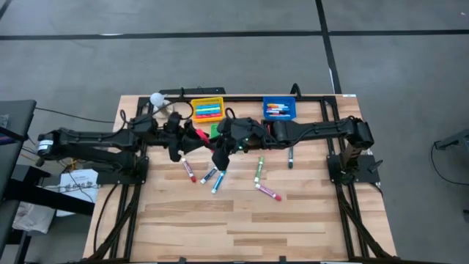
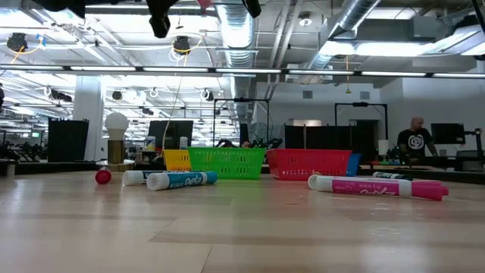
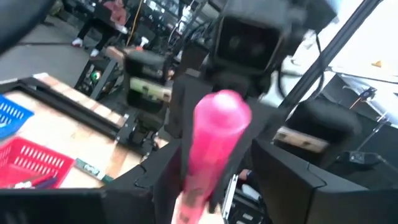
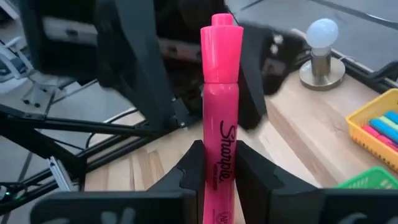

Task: Pick & Place Markers
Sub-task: Put the pink sharpie into the yellow bin

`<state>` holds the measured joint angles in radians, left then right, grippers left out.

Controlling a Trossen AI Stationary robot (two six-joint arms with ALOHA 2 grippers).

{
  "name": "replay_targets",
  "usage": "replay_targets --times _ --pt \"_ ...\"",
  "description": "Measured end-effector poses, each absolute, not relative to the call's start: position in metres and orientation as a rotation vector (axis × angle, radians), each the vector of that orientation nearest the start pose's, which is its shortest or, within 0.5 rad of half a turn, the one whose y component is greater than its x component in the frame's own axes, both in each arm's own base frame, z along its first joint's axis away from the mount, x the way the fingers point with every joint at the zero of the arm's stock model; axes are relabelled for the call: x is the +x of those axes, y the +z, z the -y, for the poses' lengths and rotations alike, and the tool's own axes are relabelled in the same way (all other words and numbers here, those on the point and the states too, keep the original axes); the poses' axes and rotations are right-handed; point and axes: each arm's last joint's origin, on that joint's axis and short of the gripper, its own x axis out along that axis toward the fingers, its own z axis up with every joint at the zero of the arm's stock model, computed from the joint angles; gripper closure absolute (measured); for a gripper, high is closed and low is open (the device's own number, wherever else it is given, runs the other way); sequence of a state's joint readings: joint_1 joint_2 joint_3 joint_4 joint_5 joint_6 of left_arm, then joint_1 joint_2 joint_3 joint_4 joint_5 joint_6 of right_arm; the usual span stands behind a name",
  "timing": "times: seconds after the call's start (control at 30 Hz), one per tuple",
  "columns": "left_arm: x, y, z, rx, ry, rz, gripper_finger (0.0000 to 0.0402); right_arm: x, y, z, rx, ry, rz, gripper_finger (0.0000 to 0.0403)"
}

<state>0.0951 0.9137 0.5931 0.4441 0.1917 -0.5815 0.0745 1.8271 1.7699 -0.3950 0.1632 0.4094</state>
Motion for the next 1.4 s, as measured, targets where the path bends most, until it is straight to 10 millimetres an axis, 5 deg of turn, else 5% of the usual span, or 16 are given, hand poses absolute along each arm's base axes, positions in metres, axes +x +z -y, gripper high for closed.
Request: replay_targets --times 0.4,0.63,0.73,0.97,1.4 --pt "0.219 0.301 -0.016 -0.530 -0.123 0.145 0.0233 0.422 0.364 -0.027 0.350 -0.166 -0.411 0.0351" --pt "0.219 0.301 -0.016 -0.532 -0.119 0.147 0.0313 0.422 0.364 -0.028 0.353 -0.165 -0.408 0.0349" --pt "0.219 0.301 -0.016 -0.520 -0.115 0.149 0.0345 0.422 0.364 -0.028 0.364 -0.168 -0.405 0.0336" --pt "0.219 0.301 -0.016 -0.526 -0.120 0.145 0.0345 0.421 0.362 -0.029 0.335 -0.112 -0.440 0.0293" --pt "0.218 0.294 -0.028 -0.501 -0.043 0.091 0.0345 0.385 0.323 -0.039 0.171 -0.229 -0.971 0.0274"
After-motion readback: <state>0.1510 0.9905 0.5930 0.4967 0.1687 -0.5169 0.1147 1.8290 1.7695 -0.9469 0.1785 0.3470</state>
